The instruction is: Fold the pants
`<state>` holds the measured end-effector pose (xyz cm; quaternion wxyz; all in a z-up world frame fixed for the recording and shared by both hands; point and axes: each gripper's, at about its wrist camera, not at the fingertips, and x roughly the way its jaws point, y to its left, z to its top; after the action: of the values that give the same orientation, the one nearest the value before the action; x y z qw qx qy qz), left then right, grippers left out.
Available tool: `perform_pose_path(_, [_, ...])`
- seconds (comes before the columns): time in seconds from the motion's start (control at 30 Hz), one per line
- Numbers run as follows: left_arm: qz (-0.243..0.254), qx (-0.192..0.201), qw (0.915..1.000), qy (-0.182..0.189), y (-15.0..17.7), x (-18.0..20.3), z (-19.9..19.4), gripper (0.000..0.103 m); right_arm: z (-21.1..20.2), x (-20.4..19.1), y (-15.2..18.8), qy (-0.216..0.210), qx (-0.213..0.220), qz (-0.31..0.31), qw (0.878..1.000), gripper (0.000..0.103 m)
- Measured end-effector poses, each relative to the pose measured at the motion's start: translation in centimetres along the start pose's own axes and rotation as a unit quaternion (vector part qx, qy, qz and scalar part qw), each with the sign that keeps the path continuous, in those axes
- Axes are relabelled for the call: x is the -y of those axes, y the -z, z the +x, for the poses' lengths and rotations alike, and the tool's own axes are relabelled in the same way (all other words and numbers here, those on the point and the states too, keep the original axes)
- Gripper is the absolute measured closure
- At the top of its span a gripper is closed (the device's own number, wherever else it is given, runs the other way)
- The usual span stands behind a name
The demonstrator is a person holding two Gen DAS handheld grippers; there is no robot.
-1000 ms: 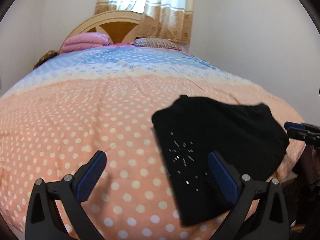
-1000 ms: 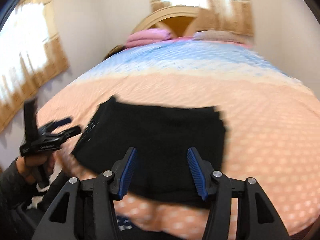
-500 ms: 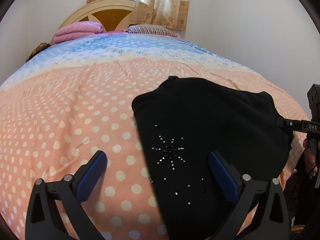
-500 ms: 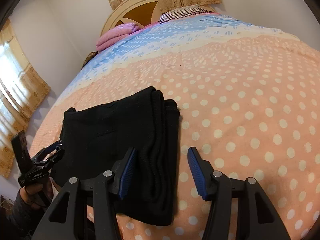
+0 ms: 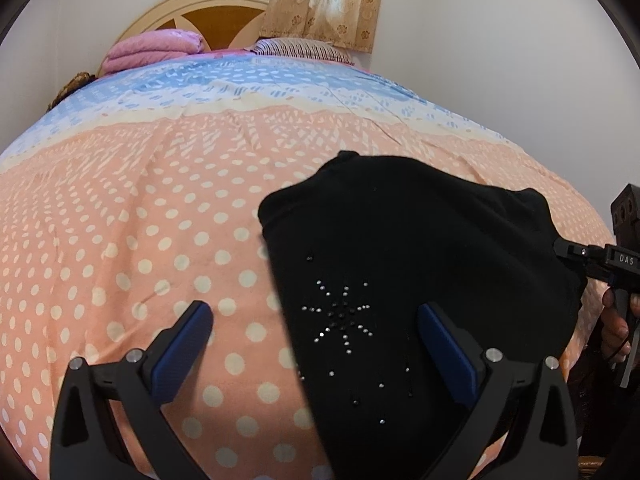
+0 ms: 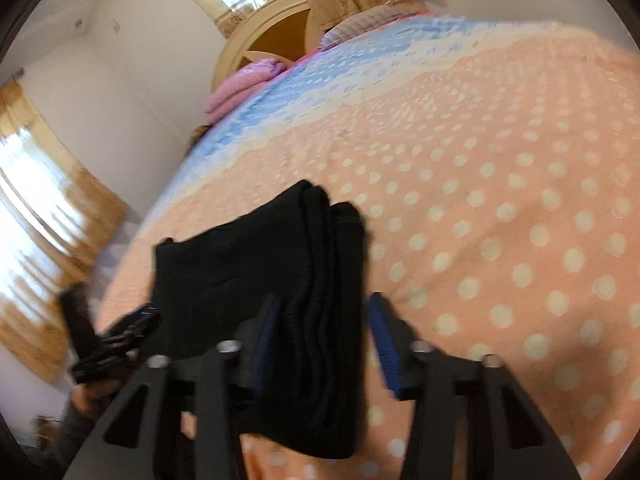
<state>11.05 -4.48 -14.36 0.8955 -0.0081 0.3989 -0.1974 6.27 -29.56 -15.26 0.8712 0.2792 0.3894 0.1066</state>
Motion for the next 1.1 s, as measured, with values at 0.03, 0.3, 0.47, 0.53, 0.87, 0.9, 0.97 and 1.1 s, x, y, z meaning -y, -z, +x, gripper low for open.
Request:
perform_pose_path(0.03, [0.0, -0.001, 1.0, 0.001, -0.1, 0.0, 0.0, 0.0, 0.0, 0.4, 0.0, -0.013, -0.001, 0.015, 1.0, 0.066])
perform_pose_path(0.3, [-0.003, 0.016, 0.999, 0.042, 0.0, -0.5, -0.7, 0.025, -0.3, 0.3, 0.3, -0.026, 0.004, 0.018, 0.999, 0.075])
perform_pose_path(0.47, [-0.017, 0.019, 0.9965, 0.08, 0.0, -0.8, -1.0, 0.056, -1.3, -1.2, 0.5, -0.017, 0.017, -0.007, 1.0, 0.077])
perform_pose_path(0.53, [-0.023, 0.021, 0.9958, 0.086, 0.1, -1.0, -1.1, 0.074, -1.6, -1.8, 0.5, -0.018, 0.021, -0.012, 1.0, 0.077])
perform_pose_path(0.87, [-0.059, 0.053, 0.9896, 0.12, -0.7, -2.3, -4.2, 0.091, -3.7, -7.8, -1.6, -0.028, 0.032, -0.078, 0.996, 0.078])
perform_pose_path(0.9, [-0.061, 0.057, 0.9889, 0.123, -0.8, -2.5, -4.6, 0.091, -3.5, -8.6, -2.0, -0.029, 0.029, -0.085, 0.995, 0.078])
perform_pose_path(0.97, [-0.062, 0.069, 0.9889, 0.116, -0.9, -3.4, -5.9, 0.091, -2.6, -10.0, -2.8, -0.036, 0.022, -0.1, 0.994, 0.079])
perform_pose_path(1.1, [-0.078, 0.096, 0.9877, 0.096, -1.4, -6.5, -8.4, 0.091, 1.3, -14.0, -4.6, -0.053, -0.004, -0.135, 0.989, 0.079])
